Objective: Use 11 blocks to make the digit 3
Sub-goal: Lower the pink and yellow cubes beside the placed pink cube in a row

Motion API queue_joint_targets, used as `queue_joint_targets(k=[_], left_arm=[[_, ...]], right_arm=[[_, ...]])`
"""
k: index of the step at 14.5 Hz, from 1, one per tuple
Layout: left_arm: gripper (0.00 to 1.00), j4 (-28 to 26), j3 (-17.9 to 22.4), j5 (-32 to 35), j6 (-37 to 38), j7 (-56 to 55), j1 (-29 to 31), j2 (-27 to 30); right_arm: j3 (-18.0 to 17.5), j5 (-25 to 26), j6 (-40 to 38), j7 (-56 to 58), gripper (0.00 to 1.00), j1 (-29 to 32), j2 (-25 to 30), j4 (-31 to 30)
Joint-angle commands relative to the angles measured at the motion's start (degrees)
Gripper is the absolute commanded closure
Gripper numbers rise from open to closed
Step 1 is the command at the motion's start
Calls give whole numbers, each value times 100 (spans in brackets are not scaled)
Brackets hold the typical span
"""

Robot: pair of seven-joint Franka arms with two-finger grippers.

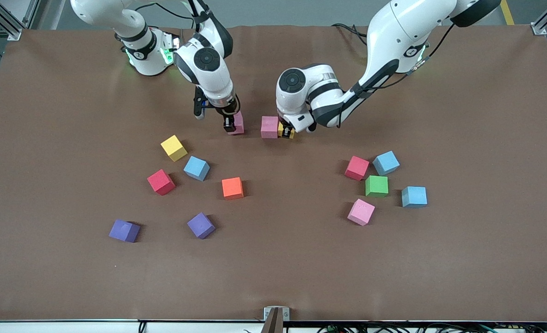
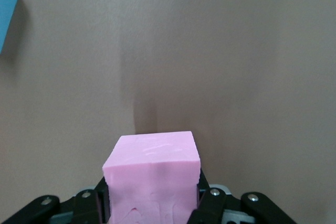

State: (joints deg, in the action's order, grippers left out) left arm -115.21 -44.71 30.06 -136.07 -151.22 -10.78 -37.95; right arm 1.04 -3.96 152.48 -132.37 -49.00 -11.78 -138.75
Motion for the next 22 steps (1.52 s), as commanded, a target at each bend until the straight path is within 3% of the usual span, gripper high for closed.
queue_joint_targets(k=[1, 4, 8, 9, 22], left_arm=[[66, -335, 7, 446, -201, -503, 6, 50], [66, -529, 7, 852, -201, -1109, 50, 68], [66, -468, 59, 852, -192, -1532, 102, 7], [66, -372, 111, 765, 34, -1907, 381, 7], [66, -37, 77, 615, 484, -2245, 15, -117]], right_arm=[[36, -114, 1, -131, 100, -188, -263, 252], [36, -114, 19, -315, 100, -294, -439, 410], [36, -114, -34, -448, 100, -399, -659, 691], [36, -114, -69, -561, 100, -399, -868, 883], [36, -114, -78, -685, 100, -426, -1125, 1131]])
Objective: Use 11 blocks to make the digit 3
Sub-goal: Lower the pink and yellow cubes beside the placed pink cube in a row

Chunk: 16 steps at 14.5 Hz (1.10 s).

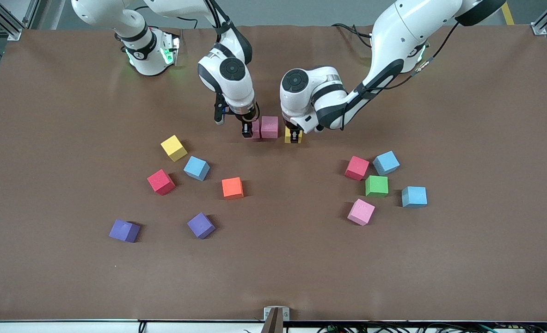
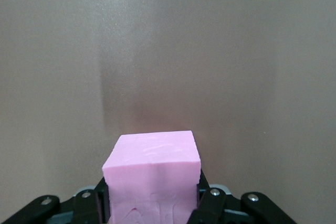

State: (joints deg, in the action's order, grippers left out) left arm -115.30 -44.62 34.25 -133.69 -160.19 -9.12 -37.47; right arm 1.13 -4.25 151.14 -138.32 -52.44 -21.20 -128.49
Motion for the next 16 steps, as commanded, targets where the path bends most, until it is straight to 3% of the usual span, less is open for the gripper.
queue_joint_targets(k=[1, 16], left_arm=[[66, 7, 68, 170, 299, -1357, -212, -172], [65, 543, 103, -121, 440, -1339, -573, -313]], right_arm=[[27, -93, 55, -99, 100, -83, -183, 113], [19, -85, 55, -107, 100, -126, -183, 149]])
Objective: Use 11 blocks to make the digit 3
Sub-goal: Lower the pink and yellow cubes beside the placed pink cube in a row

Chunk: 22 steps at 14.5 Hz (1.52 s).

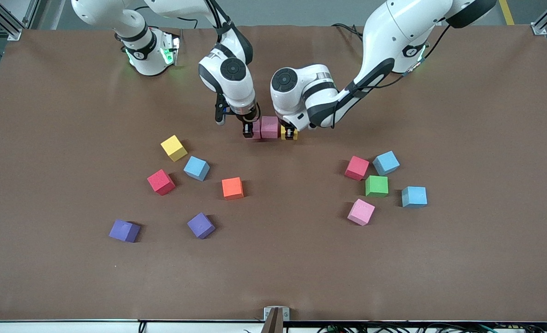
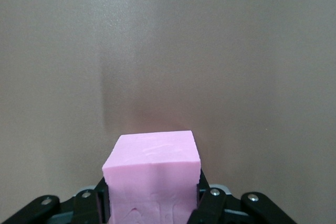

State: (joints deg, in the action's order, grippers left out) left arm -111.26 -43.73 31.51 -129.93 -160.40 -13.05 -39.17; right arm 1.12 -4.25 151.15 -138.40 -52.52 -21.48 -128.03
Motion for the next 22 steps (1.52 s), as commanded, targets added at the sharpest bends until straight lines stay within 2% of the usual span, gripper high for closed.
queue_joint_targets(k=[1, 17, 18, 20, 21, 22], left_arm=[[65, 140, 14, 153, 73, -1319, -180, -135], [63, 228, 23, 162, 73, -1292, -215, -205], [57, 227, 14, 162, 73, -1266, -216, -205], [11, 227, 23, 180, 221, -1214, -207, -205], [0, 227, 14, 180, 344, -1066, -198, -179], [0, 227, 14, 180, 441, -934, -172, -161]], right_arm=[[20, -93, 55, -100, 100, -118, -155, 103], [28, -93, -59, -91, 100, -188, -155, 103], [28, -93, -68, -91, 99, -180, -155, 103], [28, -93, -68, -91, 99, -188, -155, 103], [28, -93, -68, -91, 99, -188, -155, 103], [28, -93, -68, -91, 99, -188, -155, 103]])
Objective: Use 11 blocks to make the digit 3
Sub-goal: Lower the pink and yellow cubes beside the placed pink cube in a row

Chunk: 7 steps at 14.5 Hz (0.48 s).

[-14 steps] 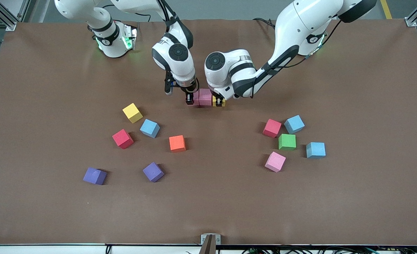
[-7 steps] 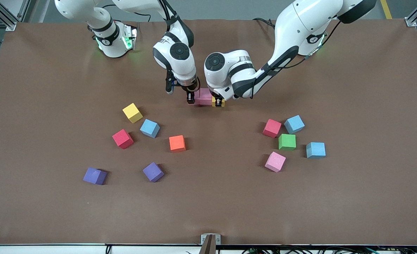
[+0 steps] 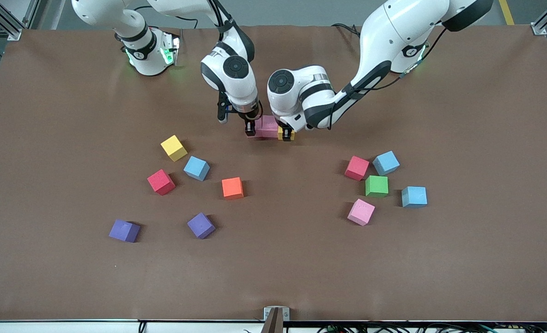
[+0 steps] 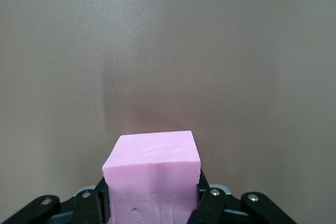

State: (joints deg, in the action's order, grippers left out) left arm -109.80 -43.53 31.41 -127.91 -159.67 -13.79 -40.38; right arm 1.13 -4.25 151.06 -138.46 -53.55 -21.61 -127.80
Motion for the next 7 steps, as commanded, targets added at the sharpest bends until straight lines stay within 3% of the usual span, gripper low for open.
queue_joint_targets(k=[1, 5, 7], left_arm=[[0, 91, -15, 181, 310, -987, -71, -31], [0, 283, -59, 120, 660, -899, -18, 21], [0, 398, -278, -38, 986, -724, -9, 48]], right_arm=[[28, -93, -59, -85, 99, -86, -142, 79], [28, -85, -59, -76, 99, -86, -142, 79], [28, -85, -59, -76, 98, -86, -142, 79]])
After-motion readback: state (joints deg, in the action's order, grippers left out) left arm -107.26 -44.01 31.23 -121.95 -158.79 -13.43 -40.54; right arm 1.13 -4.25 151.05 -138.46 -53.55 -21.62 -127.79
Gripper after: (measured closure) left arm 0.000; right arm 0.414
